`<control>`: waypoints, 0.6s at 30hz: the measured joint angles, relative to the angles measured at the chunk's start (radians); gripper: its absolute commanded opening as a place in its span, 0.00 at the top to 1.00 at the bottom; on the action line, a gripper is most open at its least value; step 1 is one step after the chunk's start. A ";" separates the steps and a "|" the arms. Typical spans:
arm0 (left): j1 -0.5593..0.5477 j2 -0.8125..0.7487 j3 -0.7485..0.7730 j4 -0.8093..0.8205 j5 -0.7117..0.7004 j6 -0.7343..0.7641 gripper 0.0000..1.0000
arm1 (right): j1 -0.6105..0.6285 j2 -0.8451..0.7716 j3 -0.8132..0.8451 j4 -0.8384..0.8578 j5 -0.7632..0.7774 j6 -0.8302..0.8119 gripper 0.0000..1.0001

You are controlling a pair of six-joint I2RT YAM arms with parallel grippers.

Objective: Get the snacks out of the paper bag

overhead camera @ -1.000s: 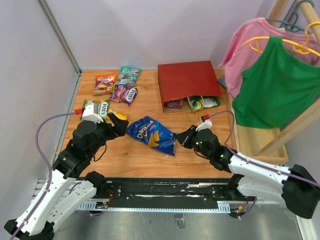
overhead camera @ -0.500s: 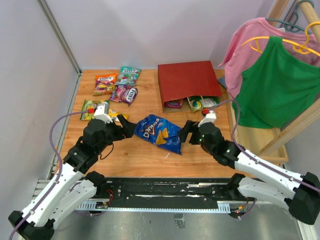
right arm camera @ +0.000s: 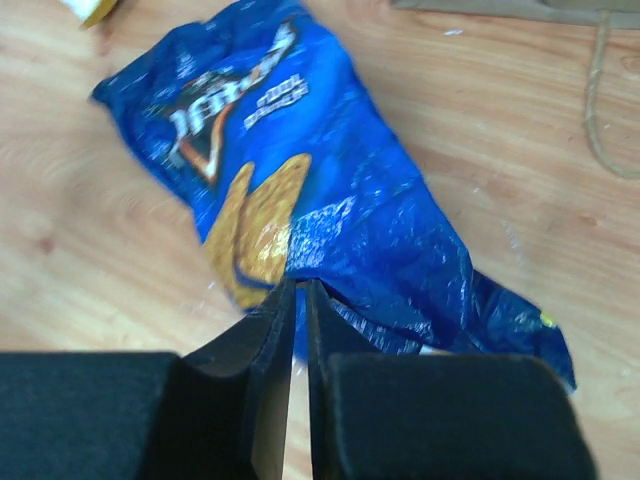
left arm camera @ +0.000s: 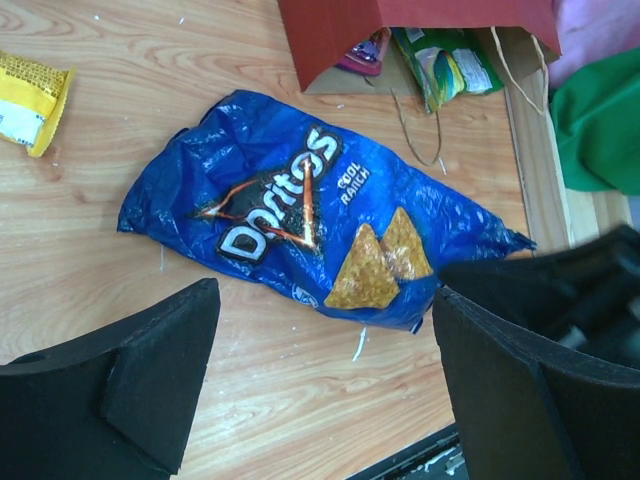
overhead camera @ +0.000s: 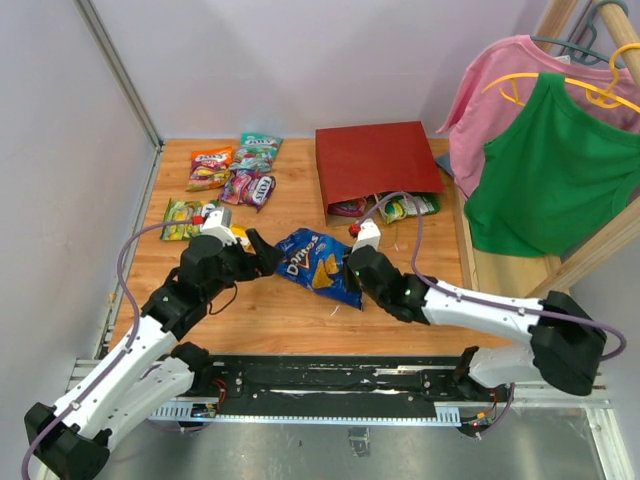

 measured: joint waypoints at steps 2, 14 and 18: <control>0.000 -0.008 -0.005 0.000 0.001 -0.002 0.09 | -0.071 0.053 0.016 0.027 -0.047 -0.003 0.94; 0.000 -0.044 -0.015 0.000 0.001 -0.018 0.09 | -0.338 0.361 0.043 0.146 -0.286 0.029 0.99; 0.000 -0.038 -0.029 0.008 0.005 -0.019 0.09 | -0.314 0.362 -0.006 0.229 -0.317 0.066 0.99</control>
